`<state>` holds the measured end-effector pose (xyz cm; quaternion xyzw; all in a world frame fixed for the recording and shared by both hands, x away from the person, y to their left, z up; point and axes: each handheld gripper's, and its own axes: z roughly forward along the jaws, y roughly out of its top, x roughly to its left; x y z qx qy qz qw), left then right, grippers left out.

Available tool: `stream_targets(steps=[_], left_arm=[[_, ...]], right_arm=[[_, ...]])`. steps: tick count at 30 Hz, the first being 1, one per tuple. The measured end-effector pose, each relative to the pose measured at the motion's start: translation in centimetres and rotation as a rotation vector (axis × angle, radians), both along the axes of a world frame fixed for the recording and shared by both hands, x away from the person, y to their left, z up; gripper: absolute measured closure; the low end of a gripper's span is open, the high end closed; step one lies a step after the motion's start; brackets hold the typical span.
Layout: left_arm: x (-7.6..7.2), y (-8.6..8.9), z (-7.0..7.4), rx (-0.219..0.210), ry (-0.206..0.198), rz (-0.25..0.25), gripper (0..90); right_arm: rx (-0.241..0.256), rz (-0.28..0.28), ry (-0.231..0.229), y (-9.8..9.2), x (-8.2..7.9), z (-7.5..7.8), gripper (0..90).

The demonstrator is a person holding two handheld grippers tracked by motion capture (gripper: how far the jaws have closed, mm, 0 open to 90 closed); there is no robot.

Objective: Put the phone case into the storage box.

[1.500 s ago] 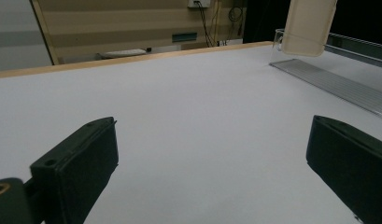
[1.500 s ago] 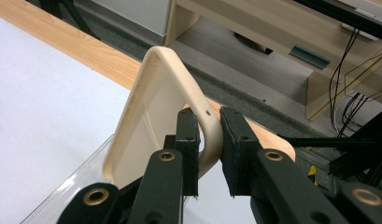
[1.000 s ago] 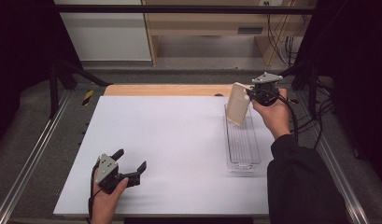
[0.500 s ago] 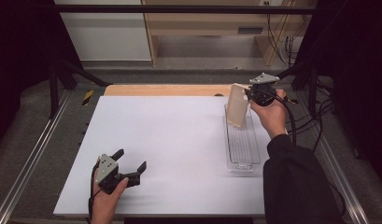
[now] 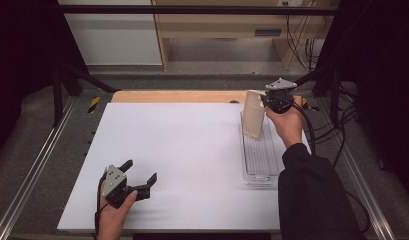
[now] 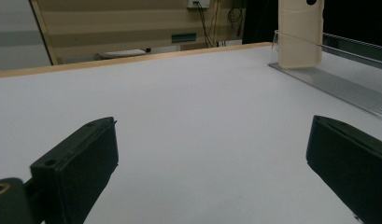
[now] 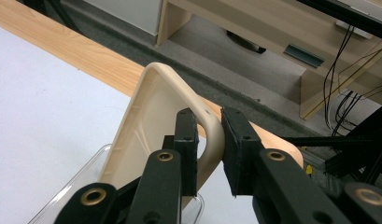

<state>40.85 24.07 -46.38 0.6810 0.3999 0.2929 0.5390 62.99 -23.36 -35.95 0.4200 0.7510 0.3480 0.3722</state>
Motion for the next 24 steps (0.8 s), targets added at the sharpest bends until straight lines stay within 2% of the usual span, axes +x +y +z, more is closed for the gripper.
stream_targets(steps=[24], left_arm=[[-0.06, 0.04, 0.04, -0.002, -0.002, 0.002, 2.0]], right_arm=[[0.02, -0.02, -0.012, 0.44, 0.38, -0.38, 75.8]])
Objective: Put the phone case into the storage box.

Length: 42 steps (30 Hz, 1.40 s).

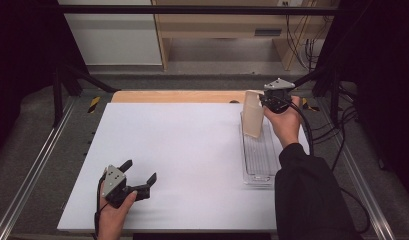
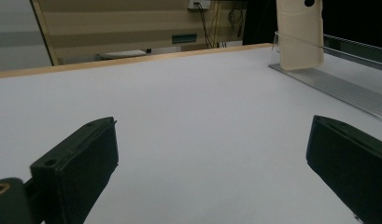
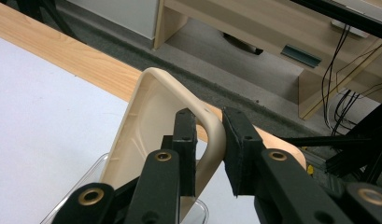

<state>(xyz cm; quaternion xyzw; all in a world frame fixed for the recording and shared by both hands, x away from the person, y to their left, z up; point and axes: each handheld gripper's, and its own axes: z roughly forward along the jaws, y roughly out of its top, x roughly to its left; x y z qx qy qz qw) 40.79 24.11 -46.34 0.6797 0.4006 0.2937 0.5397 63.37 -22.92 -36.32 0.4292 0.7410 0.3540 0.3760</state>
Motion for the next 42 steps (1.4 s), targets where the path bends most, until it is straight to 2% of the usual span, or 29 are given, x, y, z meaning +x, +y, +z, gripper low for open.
stream_targets(steps=[42], left_arm=[[-0.04, 0.03, -0.01, -0.002, -0.001, 0.002, 2.0]], right_arm=[[0.024, -0.026, 0.012, 0.18, 0.82, -0.49, 74.4]])
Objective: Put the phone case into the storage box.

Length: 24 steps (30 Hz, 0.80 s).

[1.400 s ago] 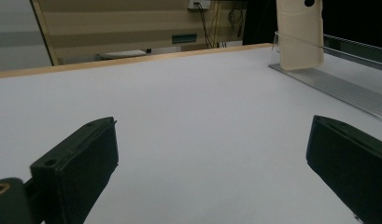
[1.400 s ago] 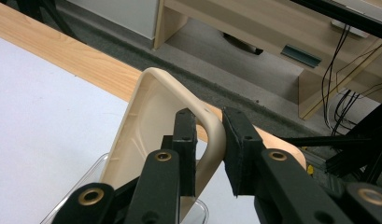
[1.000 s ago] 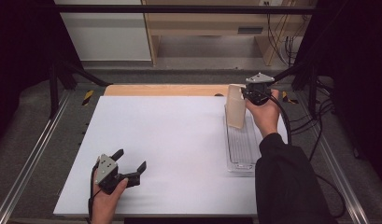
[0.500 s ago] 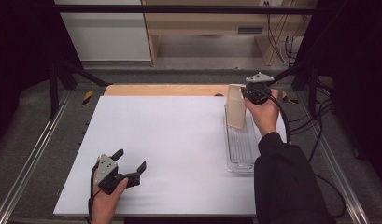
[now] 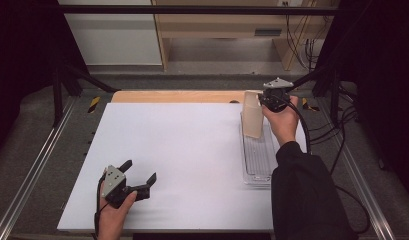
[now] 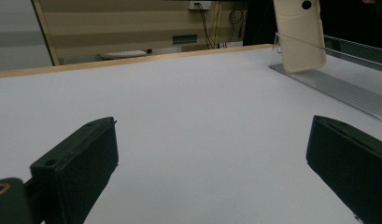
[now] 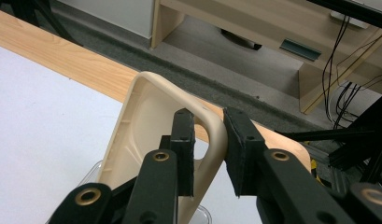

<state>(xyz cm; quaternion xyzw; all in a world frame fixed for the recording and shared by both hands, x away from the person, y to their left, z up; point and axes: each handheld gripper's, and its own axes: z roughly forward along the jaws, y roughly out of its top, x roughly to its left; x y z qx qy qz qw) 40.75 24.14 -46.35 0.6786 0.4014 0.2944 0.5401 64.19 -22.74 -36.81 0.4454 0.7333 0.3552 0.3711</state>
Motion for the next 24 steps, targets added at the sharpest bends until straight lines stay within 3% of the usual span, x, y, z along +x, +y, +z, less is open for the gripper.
stream_targets(steps=[24], left_arm=[[-0.01, -0.01, 0.0, -0.001, 0.0, 0.0, 2.0]], right_arm=[[0.012, -0.01, 0.004, -0.03, 0.24, -0.19, 73.5]])
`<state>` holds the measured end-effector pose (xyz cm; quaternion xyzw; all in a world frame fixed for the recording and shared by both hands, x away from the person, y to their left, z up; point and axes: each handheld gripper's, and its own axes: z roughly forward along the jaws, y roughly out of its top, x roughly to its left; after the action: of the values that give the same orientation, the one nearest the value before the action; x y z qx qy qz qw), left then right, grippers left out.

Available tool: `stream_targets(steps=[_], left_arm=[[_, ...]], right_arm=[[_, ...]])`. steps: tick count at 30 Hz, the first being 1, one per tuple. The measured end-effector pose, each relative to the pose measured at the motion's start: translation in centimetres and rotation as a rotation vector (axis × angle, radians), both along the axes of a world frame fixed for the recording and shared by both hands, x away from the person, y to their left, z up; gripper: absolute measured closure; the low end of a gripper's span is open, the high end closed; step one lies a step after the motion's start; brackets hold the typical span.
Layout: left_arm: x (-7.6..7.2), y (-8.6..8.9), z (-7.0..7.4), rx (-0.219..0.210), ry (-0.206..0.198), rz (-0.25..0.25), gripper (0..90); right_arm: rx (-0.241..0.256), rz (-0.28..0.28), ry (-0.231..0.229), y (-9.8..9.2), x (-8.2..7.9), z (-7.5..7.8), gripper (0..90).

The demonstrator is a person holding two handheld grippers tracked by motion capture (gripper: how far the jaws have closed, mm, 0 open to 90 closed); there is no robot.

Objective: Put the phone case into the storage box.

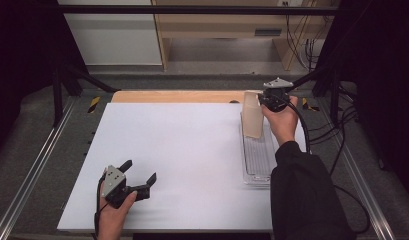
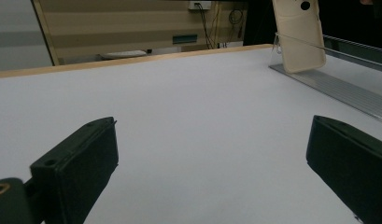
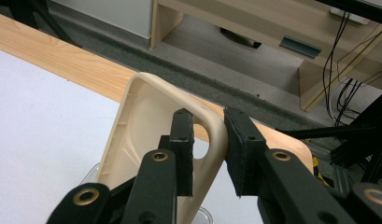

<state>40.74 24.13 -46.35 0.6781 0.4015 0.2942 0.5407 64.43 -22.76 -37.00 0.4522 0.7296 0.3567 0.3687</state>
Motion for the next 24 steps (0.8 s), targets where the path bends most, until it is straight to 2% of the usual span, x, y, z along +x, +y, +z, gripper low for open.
stream_targets(steps=[18, 24], left_arm=[[-0.02, -0.01, 0.01, 0.0, -0.001, 0.0, 2.1], [-0.03, -0.01, 0.01, -0.001, -0.001, 0.0, 2.1]], right_arm=[[0.015, -0.007, 0.001, 0.19, 0.19, -0.03, 71.8], [0.017, -0.013, 0.0, 0.17, 0.24, 0.01, 66.3]])
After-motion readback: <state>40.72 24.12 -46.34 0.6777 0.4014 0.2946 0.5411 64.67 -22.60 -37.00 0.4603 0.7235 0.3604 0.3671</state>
